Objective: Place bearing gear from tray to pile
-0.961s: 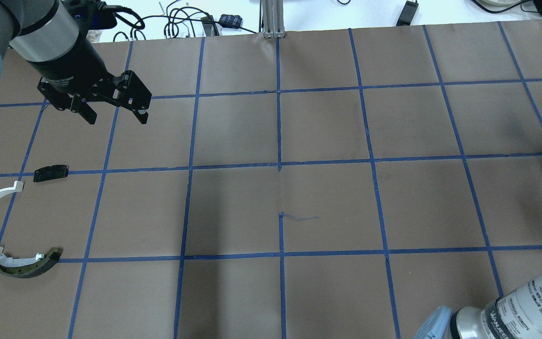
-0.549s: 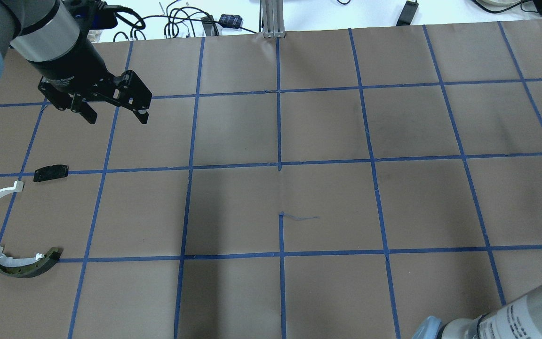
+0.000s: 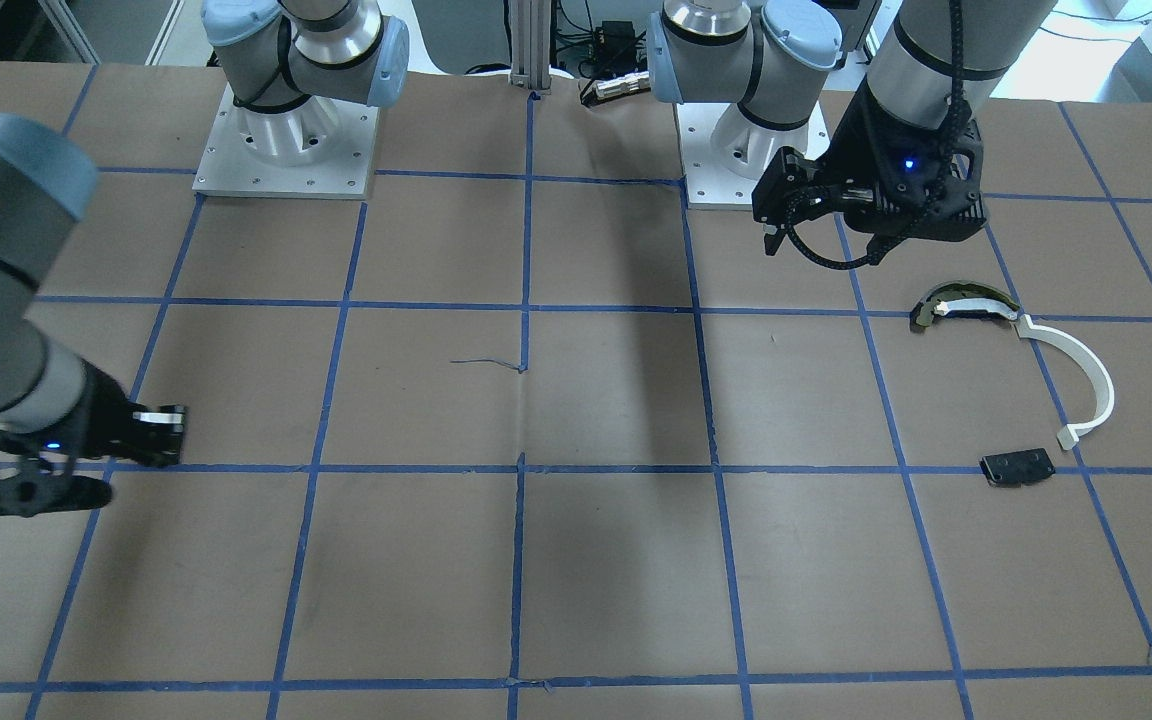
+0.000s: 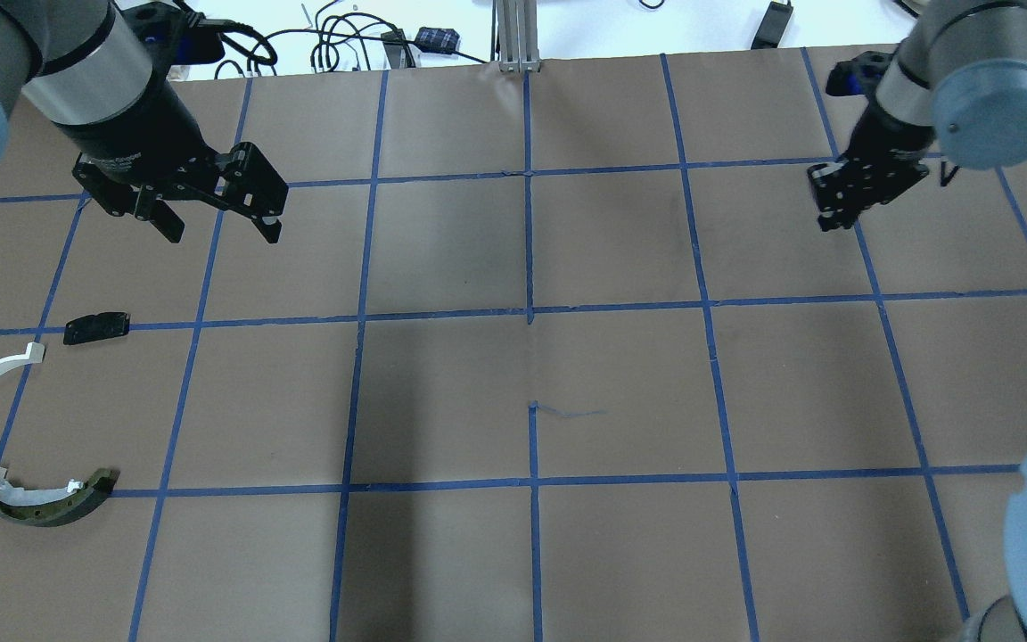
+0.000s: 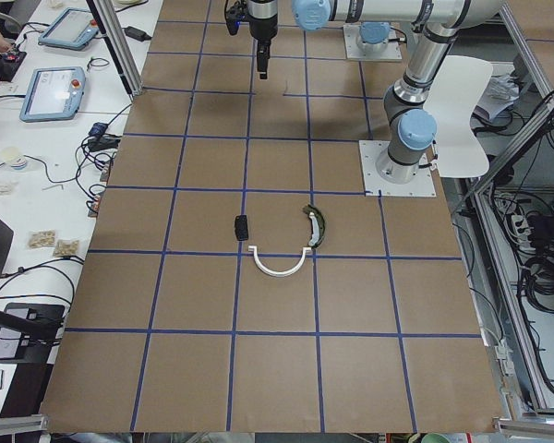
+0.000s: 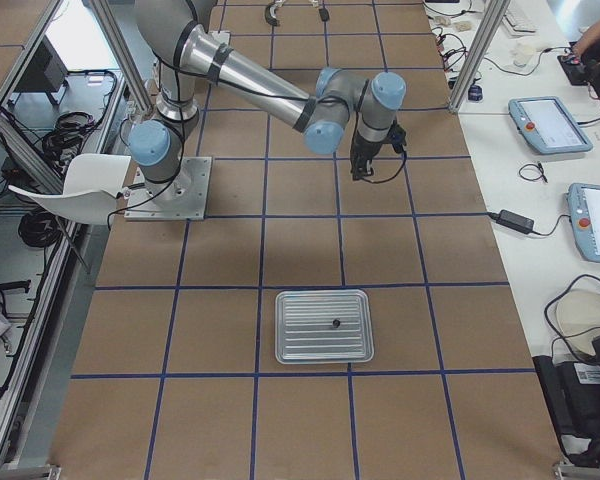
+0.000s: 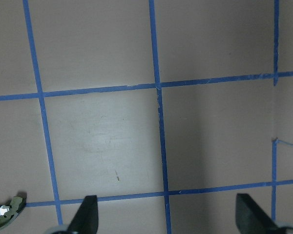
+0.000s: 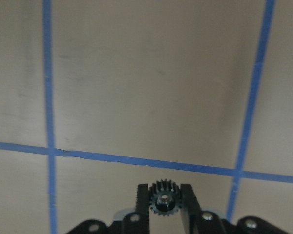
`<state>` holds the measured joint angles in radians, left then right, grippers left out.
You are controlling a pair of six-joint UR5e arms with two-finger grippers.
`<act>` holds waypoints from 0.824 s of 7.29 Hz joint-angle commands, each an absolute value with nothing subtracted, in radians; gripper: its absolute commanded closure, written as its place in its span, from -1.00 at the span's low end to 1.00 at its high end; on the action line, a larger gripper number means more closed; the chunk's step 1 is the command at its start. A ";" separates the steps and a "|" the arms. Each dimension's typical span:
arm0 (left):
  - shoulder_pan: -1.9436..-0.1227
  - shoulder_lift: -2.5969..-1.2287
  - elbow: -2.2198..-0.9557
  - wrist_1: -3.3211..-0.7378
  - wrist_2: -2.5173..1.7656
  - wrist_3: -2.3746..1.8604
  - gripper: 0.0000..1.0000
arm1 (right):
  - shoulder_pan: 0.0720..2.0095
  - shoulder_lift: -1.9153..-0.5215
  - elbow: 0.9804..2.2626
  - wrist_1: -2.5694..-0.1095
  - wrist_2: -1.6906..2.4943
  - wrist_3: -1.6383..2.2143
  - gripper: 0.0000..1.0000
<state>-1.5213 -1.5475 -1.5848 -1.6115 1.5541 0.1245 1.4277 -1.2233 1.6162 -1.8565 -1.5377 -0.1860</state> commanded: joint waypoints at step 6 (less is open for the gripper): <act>-1.516 -1.546 -1.608 -1.603 1.551 0.129 -1.00 | 1.986 -1.117 1.792 -2.178 -1.433 0.510 0.90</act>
